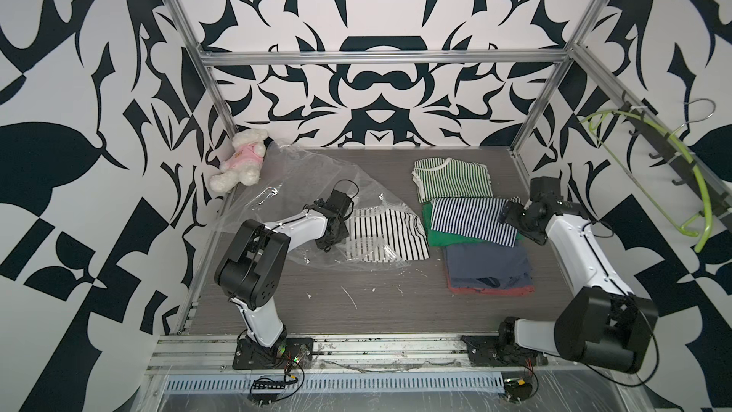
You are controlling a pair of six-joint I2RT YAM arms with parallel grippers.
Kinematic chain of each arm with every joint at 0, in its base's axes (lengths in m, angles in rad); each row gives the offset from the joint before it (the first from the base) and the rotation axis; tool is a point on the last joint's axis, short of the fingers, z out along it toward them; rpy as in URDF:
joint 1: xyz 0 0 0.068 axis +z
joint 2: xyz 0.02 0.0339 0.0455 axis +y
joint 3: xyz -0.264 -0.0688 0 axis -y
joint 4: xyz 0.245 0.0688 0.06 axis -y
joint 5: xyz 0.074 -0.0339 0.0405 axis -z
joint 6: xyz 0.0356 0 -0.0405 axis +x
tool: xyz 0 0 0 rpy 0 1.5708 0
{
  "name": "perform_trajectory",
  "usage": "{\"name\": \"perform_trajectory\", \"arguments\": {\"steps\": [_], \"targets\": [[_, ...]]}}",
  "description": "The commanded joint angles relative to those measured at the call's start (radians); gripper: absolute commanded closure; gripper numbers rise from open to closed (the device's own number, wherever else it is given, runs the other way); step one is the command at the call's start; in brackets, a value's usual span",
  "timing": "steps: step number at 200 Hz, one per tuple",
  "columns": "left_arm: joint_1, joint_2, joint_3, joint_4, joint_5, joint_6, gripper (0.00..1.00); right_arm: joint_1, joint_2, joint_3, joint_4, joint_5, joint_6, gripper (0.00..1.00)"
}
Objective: Take the tank top out of the vacuum bag
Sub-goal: Take out the tank top from the vacuum bag, then adjust the tank top at the center of the board.
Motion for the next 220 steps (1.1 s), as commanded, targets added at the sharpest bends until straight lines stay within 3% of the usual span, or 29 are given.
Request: {"name": "perform_trajectory", "arguments": {"steps": [1,25,41,71,87,106,144,202,220], "targets": [[0.006,0.037,-0.015,-0.020,0.022,0.009,1.00,-0.052,-0.023,-0.040,0.004,-0.164,0.059,0.13],[0.006,0.036,-0.020,-0.013,0.025,0.004,1.00,-0.087,-0.022,-0.086,0.051,-0.293,0.084,0.21],[0.007,0.035,-0.016,-0.015,0.029,0.005,1.00,-0.110,-0.019,-0.098,0.068,-0.370,0.106,0.35],[0.006,0.024,-0.010,-0.025,0.022,0.005,1.00,-0.112,-0.052,-0.084,0.052,-0.390,0.105,0.50],[0.006,0.021,-0.012,-0.025,0.020,0.001,1.00,-0.112,-0.075,-0.077,0.036,-0.377,0.093,0.50],[0.006,0.021,-0.020,-0.017,0.021,-0.005,1.00,-0.113,-0.089,-0.077,0.027,-0.344,0.081,0.40],[0.006,0.030,-0.022,-0.008,0.031,-0.010,1.00,-0.115,-0.038,-0.074,0.049,-0.276,0.073,0.36],[0.007,0.021,-0.023,-0.005,0.036,-0.005,1.00,-0.122,0.084,-0.053,0.192,-0.191,0.057,0.38],[0.006,0.018,-0.029,-0.004,0.036,-0.007,1.00,-0.124,0.123,-0.042,0.213,-0.215,0.062,0.45]]}}
